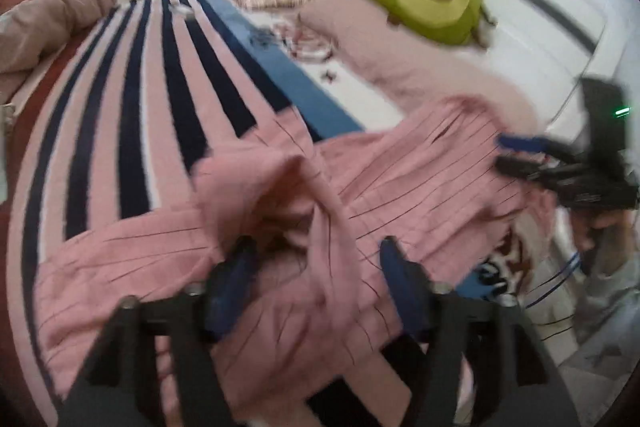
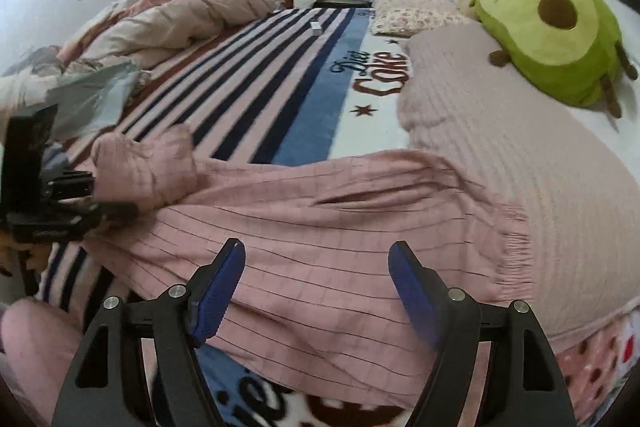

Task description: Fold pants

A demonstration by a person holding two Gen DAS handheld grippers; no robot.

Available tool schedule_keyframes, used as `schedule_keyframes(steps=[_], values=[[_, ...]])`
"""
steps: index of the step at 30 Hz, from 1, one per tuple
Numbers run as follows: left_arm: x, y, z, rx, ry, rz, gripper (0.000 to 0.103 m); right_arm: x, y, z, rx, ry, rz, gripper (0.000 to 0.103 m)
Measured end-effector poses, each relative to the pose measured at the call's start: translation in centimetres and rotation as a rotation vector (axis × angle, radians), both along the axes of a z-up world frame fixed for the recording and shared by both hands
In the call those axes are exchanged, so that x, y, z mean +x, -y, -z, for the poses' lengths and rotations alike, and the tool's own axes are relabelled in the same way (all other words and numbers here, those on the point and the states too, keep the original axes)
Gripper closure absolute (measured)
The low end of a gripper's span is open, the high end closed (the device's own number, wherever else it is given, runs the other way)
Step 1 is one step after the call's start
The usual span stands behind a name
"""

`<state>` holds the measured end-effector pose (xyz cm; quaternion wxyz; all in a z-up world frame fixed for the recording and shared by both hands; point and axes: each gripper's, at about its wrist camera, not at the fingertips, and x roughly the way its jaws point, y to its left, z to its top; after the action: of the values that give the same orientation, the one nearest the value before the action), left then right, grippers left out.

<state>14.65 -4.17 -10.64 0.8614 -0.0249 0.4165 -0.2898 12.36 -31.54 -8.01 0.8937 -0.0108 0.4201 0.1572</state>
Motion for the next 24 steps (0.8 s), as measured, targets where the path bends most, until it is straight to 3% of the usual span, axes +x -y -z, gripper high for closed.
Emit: schedule_keyframes(steps=[2, 4, 7, 11, 15, 16, 18, 20, 21, 24], values=[[-1.2, -2.3, -1.2, -0.016, 0.028, -0.051, 0.042, 0.5, -1.3, 0.0, 0.064, -0.001, -0.034, 0.032], [-2.5, -4.7, -1.9, 0.022, 0.068, -0.132, 0.042, 1.1, -3.3, 0.2, 0.123, -0.006, -0.077, 0.032], [-4.1, -8.1, -0.9, 0.085, 0.074, -0.242, 0.042, 2.0, -6.7, 0.7, 0.18, -0.008, -0.135, 0.026], [-5.3, -10.9, 1.5, 0.078, 0.047, -0.319, 0.042, 3.3, -12.5, 1.7, 0.266, -0.027, -0.223, 0.021], [-5.4, -11.7, 3.5, 0.038, 0.018, -0.325, 0.042, 4.2, -17.1, 3.0, 0.134, 0.012, -0.199, 0.021], [-5.6, -11.8, 3.8, 0.043, 0.02, -0.328, 0.042, 4.4, -17.5, 3.4, 0.098, 0.027, -0.161, 0.024], [-5.8, -11.8, 4.4, 0.042, 0.017, -0.326, 0.042, 4.5, -16.7, 3.8, 0.077, 0.059, -0.065, 0.042], [-6.2, -11.8, 4.8, 0.048, 0.015, -0.323, 0.042, 4.2, -14.7, 4.3, 0.114, 0.05, 0.0, 0.087], [-6.3, -11.8, 4.9, 0.056, 0.017, -0.324, 0.042, 4.0, -13.8, 4.5, 0.137, 0.032, 0.013, 0.097], [-6.4, -11.9, 5.0, 0.073, 0.016, -0.334, 0.042, 2.6, -11.1, 5.6, 0.18, -0.023, 0.055, 0.099]])
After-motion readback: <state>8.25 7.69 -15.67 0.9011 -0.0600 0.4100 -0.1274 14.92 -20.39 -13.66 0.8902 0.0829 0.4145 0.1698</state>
